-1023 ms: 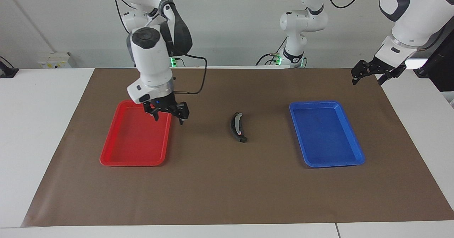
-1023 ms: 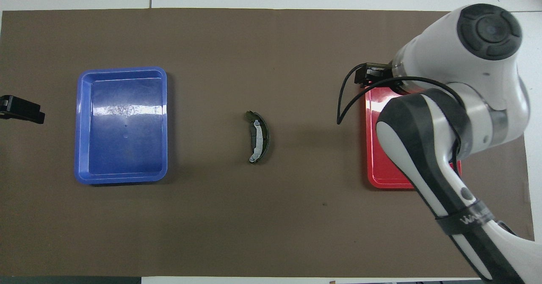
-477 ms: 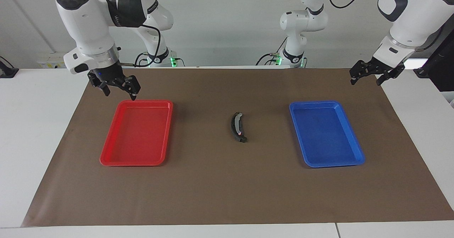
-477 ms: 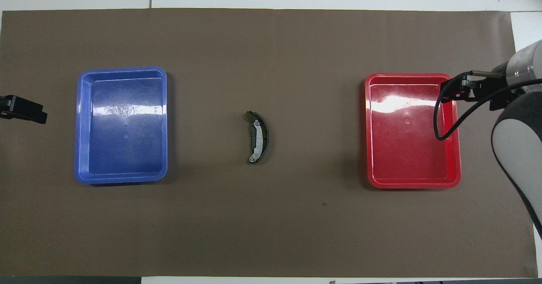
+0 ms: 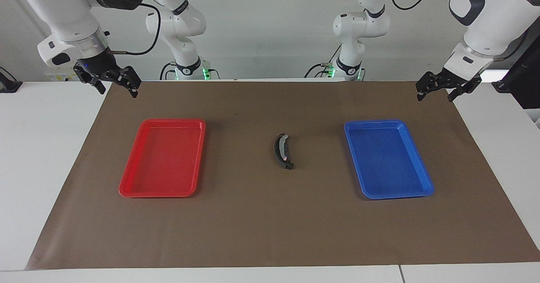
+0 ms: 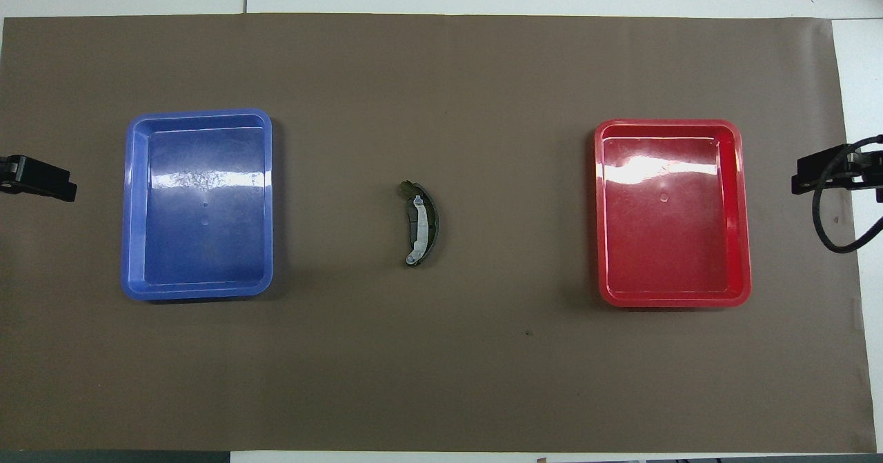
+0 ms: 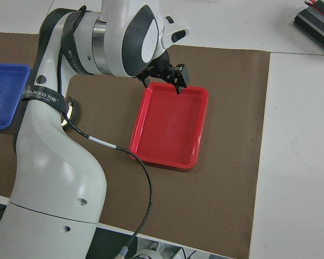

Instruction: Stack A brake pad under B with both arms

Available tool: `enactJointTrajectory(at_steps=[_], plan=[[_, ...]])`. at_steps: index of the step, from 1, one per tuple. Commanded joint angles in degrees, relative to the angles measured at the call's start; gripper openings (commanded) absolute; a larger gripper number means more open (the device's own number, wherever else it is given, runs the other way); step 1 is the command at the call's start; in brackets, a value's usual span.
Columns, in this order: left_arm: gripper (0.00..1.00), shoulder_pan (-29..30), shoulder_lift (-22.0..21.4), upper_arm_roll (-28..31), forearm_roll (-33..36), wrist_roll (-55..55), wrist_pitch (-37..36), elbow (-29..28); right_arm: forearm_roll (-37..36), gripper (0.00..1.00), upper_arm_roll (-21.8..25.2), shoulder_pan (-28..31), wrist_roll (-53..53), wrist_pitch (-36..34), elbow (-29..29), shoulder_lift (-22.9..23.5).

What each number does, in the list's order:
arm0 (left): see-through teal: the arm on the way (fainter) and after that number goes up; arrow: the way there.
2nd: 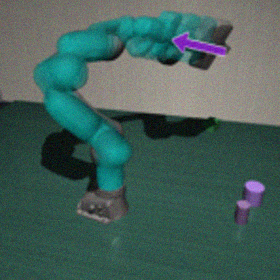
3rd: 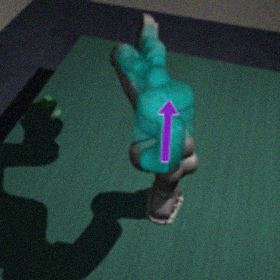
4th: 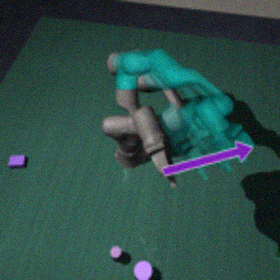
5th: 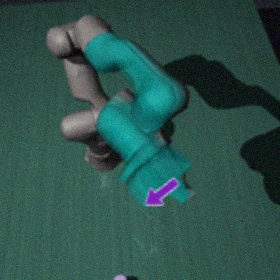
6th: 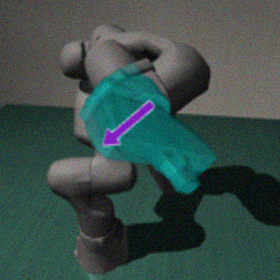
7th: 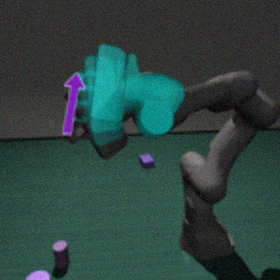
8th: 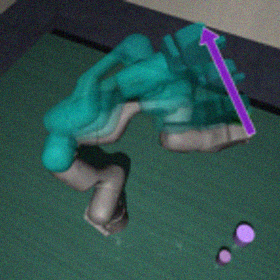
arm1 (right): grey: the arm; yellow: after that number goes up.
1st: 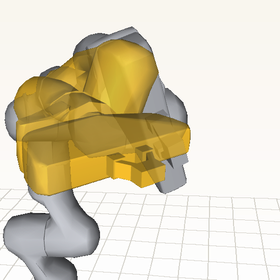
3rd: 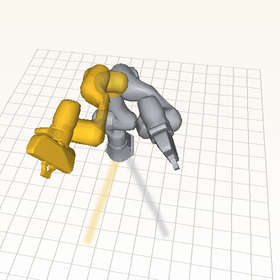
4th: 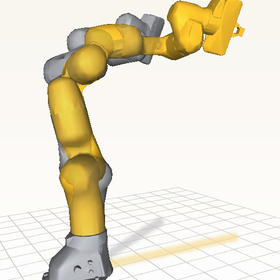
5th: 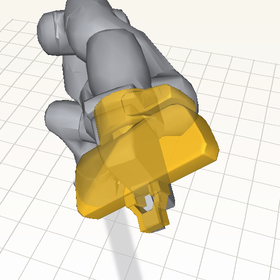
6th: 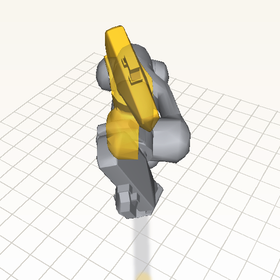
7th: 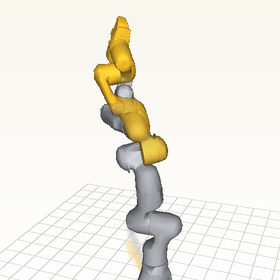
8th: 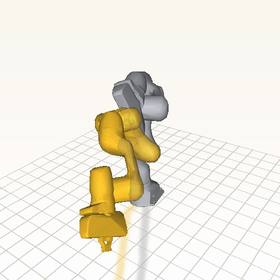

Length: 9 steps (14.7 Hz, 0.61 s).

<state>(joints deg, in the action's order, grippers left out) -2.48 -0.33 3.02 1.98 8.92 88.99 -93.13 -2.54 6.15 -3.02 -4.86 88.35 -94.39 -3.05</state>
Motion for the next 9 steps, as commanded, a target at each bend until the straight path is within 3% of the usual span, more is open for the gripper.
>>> enactJointTrajectory(at_steps=[1, 9], plan=[[0.99, 0.20, -1.08, -0.21, 0.48, 0.40, 1.44, -1.53, 1.04, 1.00, -0.79, -0.32, -1.54, -0.72, 0.00, 0.42], [0.99, 0.20, -1.08, -0.21, 0.48, 0.40, 1.53, -1.53, 1.22, 1.00, -2.02, -0.14, -0.94, -0.72, 0.79, 0.15]])
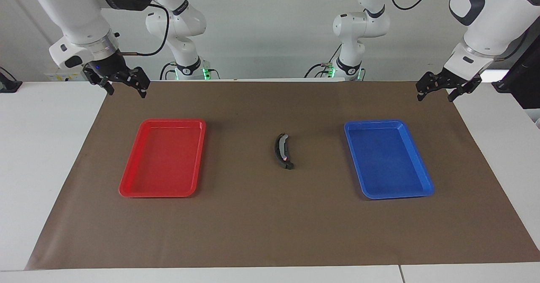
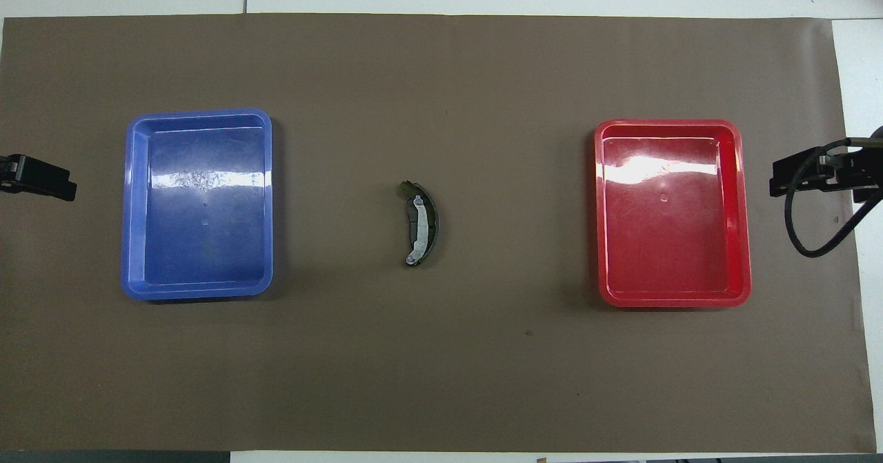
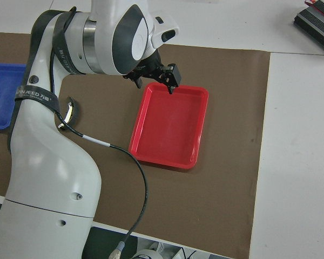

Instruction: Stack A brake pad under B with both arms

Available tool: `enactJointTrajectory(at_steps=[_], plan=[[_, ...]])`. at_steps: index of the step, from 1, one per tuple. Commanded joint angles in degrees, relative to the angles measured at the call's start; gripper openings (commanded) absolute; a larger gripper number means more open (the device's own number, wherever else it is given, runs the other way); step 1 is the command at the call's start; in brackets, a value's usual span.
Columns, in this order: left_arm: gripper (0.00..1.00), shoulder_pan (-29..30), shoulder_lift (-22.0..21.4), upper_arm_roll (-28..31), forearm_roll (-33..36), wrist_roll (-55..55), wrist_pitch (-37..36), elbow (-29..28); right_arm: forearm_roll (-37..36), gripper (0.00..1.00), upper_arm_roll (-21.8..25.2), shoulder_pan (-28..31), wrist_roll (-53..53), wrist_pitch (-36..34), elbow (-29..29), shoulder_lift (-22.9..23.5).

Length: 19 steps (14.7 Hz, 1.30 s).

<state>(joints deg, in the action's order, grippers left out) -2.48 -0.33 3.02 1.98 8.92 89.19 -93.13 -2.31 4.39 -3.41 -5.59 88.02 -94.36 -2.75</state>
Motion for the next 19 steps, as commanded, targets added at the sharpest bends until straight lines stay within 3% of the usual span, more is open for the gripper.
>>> enactJointTrajectory(at_steps=[1, 8, 19], plan=[[0.99, 0.19, -1.08, -0.21, 0.48, 0.31, 1.34, -1.53, 1.08, 1.00, -0.17, 0.25, -0.21, -0.48, 0.84, -0.15], [0.99, 0.19, -1.08, -0.21, 0.48, 0.40, 1.43, -1.62, 3.54, 1.00, -0.61, 0.25, -0.48, -1.97, 2.51, 0.02], [0.99, 0.11, -1.08, -0.21, 0.48, -0.04, 1.08, -1.62, 0.46, 1.00, -0.70, 0.07, 2.25, -1.36, 1.28, -0.59]])
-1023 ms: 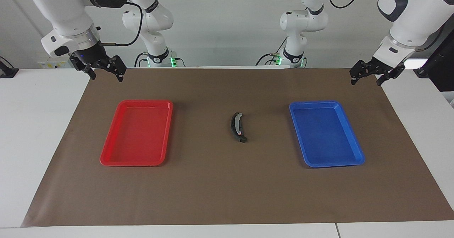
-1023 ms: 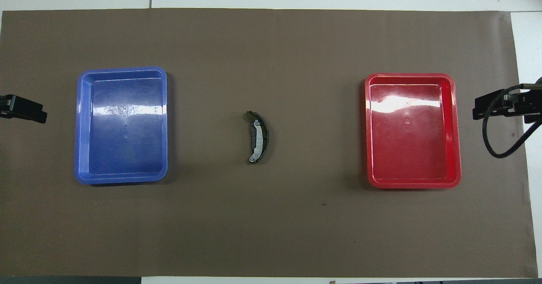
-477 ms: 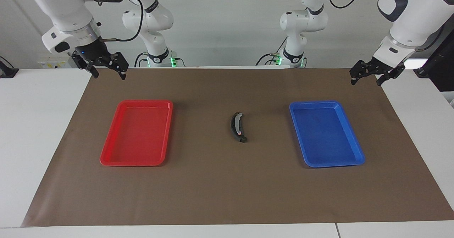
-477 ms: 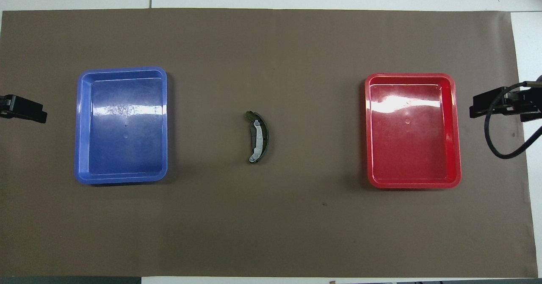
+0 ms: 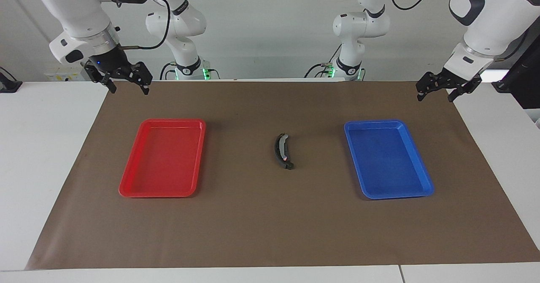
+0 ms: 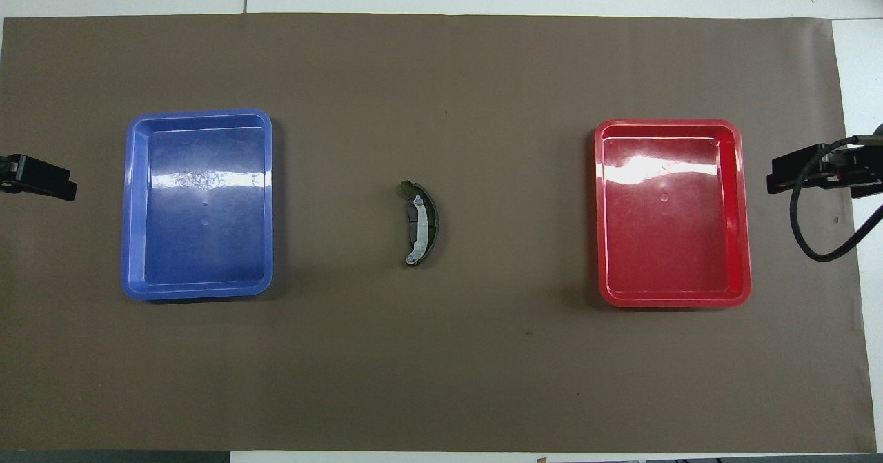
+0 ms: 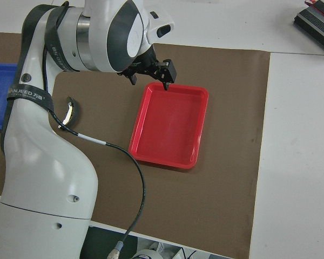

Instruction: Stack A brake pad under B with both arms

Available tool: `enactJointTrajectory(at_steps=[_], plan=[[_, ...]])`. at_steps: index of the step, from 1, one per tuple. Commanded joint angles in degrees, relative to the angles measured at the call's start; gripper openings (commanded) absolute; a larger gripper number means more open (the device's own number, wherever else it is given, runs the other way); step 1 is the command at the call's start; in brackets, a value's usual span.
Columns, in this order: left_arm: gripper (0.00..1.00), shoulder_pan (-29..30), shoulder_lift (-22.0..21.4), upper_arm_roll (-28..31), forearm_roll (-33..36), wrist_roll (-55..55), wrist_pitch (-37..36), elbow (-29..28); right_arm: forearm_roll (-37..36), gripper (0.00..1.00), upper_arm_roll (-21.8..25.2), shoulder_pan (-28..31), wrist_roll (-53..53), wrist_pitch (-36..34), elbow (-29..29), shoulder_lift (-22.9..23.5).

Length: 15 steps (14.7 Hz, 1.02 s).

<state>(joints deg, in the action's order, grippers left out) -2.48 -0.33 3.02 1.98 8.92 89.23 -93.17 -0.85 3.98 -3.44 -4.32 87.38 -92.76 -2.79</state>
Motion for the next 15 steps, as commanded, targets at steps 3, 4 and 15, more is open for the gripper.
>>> enactJointTrajectory(at_steps=[3, 4, 15], plan=[[0.99, 0.11, -1.08, -0.21, 0.48, 0.05, 0.68, -1.49, -0.91, 1.00, -0.29, 0.19, 0.98, -0.72, -0.40, -0.55], [0.99, 0.11, -1.08, -0.21, 0.48, 0.14, 0.59, -1.57, -0.91, 1.00, -0.29, 0.19, 0.98, -0.55, -0.40, -0.55], [0.99, -0.33, -1.43, -0.56, 0.48, 0.14, 3.23, -2.63, -0.82, 1.00, -0.29, 0.28, 0.90, -0.63, -0.40, -0.55]])
